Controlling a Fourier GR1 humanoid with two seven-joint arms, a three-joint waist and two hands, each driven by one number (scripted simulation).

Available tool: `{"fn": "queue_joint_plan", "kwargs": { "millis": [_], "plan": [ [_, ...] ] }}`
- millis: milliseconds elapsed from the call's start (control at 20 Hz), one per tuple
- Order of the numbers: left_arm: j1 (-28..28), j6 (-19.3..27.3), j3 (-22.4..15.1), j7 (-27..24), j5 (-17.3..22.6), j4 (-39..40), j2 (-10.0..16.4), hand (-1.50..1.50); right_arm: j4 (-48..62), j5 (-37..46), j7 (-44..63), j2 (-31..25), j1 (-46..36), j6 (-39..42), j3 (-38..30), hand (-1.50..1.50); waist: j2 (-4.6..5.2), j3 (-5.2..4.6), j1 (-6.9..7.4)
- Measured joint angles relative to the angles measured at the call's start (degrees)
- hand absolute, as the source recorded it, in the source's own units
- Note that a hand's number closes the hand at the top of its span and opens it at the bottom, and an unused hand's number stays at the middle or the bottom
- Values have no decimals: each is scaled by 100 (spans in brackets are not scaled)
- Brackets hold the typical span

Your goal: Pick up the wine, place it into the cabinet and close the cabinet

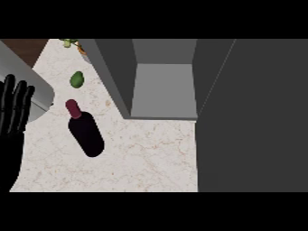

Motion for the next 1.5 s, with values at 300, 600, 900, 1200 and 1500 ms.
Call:
{"fn": "queue_joint_plan", "kwargs": {
  "millis": [300, 600, 900, 1200, 1500],
  "plan": [
    [-191, -782, -301, 424, 701, 161, 265, -150, -330, -239, -98, 40, 430, 225, 133, -150, 118, -79, -187],
    [-153, -1044, -740, 1657, 2149, 277, -30, -150, -658, -704, 463, -113, 816, 757, 645, -150, 148, -97, -216],
    [-556, -602, -643, 2991, 3018, -346, 36, -150, -1489, -1109, 1347, -271, 1010, 823, 664, -150, 149, -101, -169],
    [-797, -63, -731, 3701, 3097, -907, -32, -150, -1790, -1128, 2076, -238, 682, 622, 756, -150, 151, -101, -145],
    [-1137, 443, -588, 4177, 3063, -1197, -56, -150, -1820, -1104, 2365, -210, 423, 547, 668, -150, 153, -102, -144]
  ]
}}
